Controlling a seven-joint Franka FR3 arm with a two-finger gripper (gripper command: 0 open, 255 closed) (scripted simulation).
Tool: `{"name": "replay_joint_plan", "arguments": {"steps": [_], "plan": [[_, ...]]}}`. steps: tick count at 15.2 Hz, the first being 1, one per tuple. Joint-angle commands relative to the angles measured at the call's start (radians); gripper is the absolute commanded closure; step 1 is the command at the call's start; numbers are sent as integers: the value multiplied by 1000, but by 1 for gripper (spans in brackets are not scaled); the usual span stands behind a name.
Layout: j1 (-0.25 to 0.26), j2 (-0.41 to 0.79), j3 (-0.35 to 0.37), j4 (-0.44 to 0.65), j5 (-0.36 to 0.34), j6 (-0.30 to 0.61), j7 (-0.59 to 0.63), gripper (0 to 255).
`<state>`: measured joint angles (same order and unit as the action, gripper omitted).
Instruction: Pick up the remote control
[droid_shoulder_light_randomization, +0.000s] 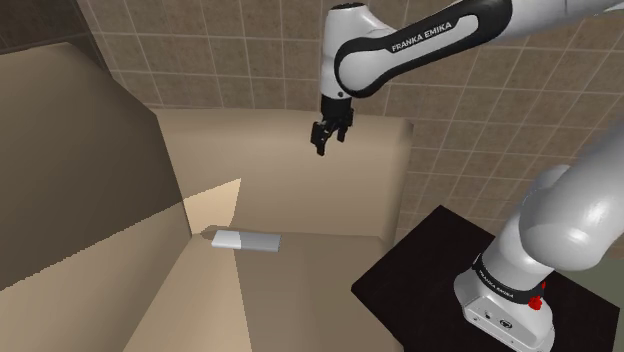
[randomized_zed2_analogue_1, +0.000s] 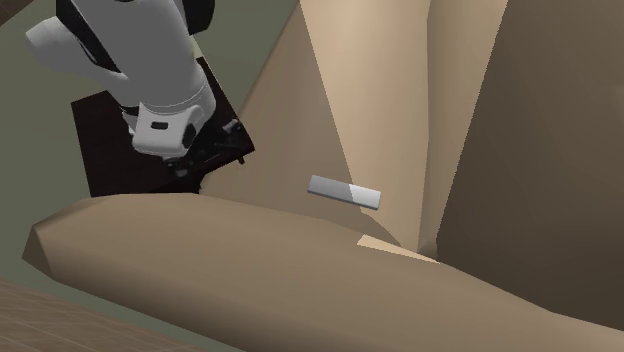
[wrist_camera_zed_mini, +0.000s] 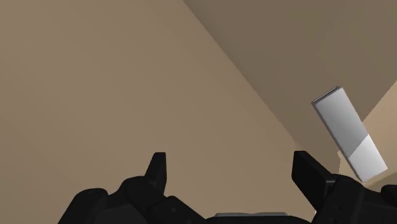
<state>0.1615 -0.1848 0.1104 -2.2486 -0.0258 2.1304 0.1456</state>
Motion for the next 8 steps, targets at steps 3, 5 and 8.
{"name": "replay_joint_plan", "arguments": {"steps": [3, 5, 8], "plan": [[28, 127, 33, 59, -9, 57, 3, 0], [42, 189, 48, 91, -18, 82, 5, 0], [64, 283, 68, 144, -35, 113, 10, 0]]}}
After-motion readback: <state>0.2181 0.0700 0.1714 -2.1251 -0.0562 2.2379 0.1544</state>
